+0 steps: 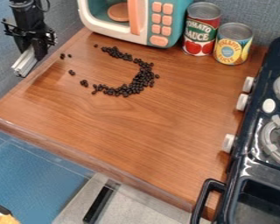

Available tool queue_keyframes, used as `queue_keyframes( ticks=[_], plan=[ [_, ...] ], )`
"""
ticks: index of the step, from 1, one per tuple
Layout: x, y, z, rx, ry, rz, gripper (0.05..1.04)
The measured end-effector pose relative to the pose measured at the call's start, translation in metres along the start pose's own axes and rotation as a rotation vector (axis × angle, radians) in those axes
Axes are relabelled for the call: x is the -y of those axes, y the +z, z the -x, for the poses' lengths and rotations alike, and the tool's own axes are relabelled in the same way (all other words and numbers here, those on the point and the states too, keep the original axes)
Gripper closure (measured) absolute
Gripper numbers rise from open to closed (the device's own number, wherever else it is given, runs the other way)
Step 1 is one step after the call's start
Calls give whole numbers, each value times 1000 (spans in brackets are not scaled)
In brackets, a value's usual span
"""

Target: Sweep into pile

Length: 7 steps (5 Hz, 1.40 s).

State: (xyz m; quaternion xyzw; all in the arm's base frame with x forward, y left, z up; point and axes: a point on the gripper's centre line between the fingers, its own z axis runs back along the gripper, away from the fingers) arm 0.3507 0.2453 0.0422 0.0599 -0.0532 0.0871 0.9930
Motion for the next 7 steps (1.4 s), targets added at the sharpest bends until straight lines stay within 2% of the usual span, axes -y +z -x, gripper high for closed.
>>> queue_keyframes(
  ticks=[2,4,7],
  plan=[
    [-4,-7,-9,0,19,-38,688],
    [7,-12,-7,24,-13,-56,689],
    [15,-7,-5,62,-38,-41,689]
  ],
)
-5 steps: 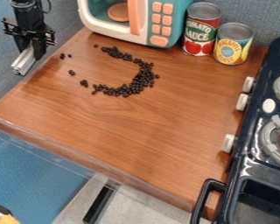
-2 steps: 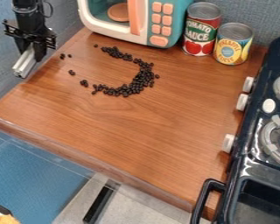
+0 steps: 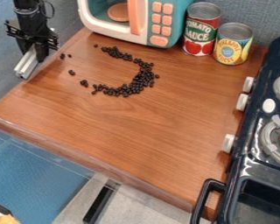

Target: Sweep into pile

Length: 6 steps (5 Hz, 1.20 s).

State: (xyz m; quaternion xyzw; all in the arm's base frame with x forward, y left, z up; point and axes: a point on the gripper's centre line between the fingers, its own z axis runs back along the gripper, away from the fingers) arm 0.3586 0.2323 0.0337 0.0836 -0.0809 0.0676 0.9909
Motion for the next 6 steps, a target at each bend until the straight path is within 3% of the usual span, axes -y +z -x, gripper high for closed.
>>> queue_keyframes(
  ticks=[1,2,3,4,5,6],
  plan=[
    [11,3,4,-4,-20,34,689],
    [15,24,3,51,-44,20,689],
    [16,27,4,49,-45,32,689],
    [9,13,4,2,-44,-5,689],
    [9,-6,-3,-79,-38,-22,689],
    [8,-13,-11,-114,-29,-44,689]
  ],
)
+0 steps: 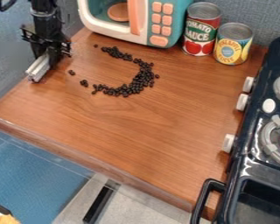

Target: Sweep into pile

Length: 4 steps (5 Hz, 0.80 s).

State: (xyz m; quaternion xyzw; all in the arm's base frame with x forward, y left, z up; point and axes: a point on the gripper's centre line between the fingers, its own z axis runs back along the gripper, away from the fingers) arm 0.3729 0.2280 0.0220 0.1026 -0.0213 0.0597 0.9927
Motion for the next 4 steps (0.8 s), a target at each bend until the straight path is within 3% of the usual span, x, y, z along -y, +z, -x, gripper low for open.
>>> queue_keyframes(
  ticks=[4],
  plan=[
    [3,-9,-3,0,-26,1,689]
  ],
)
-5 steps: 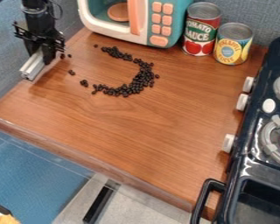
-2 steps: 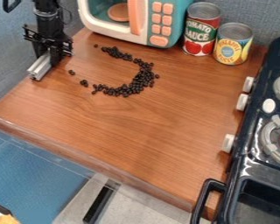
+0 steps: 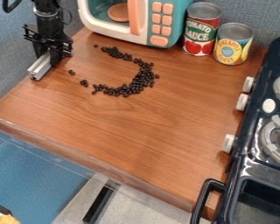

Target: Sweep into pile

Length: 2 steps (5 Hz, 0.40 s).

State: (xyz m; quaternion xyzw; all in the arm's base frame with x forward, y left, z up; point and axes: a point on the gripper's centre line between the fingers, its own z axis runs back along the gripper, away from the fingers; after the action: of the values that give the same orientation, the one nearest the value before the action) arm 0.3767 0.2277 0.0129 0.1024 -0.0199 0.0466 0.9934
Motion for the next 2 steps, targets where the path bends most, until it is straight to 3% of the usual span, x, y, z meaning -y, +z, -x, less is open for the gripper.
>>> queue_keyframes(
  ticks=[2],
  plan=[
    [16,2,15,13,-43,-2,689]
  ],
)
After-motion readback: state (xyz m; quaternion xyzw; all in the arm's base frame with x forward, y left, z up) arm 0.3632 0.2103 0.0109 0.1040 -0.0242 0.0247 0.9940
